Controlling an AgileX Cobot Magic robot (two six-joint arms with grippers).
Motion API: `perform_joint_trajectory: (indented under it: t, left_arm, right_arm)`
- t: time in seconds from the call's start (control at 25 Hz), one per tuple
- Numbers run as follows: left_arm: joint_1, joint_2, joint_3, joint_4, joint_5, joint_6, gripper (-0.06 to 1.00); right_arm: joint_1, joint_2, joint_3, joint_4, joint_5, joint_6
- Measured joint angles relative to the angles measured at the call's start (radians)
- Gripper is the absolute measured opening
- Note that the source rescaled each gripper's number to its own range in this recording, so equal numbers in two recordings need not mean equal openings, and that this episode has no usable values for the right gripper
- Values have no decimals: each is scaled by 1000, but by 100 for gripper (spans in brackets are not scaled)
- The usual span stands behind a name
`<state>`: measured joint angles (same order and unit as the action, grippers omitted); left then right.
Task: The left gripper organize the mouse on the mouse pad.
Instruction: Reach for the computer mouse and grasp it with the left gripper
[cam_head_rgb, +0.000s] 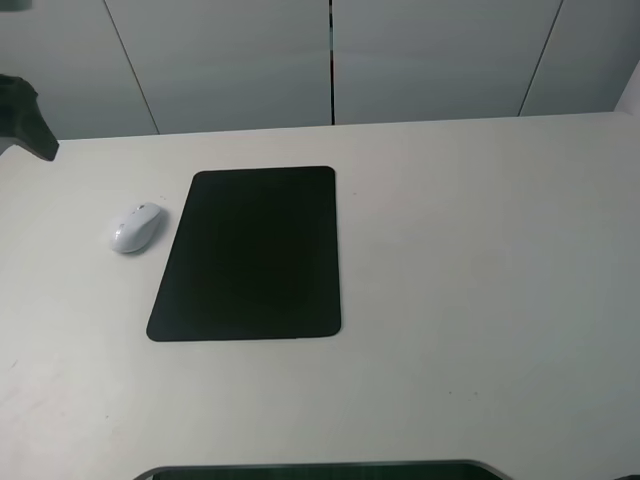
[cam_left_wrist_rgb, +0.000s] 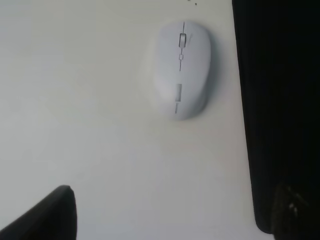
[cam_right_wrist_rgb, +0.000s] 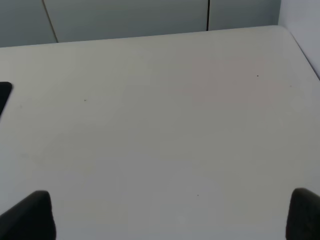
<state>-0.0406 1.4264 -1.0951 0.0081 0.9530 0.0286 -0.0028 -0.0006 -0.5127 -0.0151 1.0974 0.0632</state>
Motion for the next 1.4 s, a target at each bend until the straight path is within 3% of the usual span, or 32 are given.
perform_joint_trajectory:
  t: [0.56, 1.4]
  left_arm:
    - [-4, 204, -5, -8, -257, 53, 100]
    - [-4, 512, -58, -33, -281, 53, 100]
  right_arm:
    - [0, 0, 0, 0, 0, 0]
    - [0, 0, 0, 0, 0, 0]
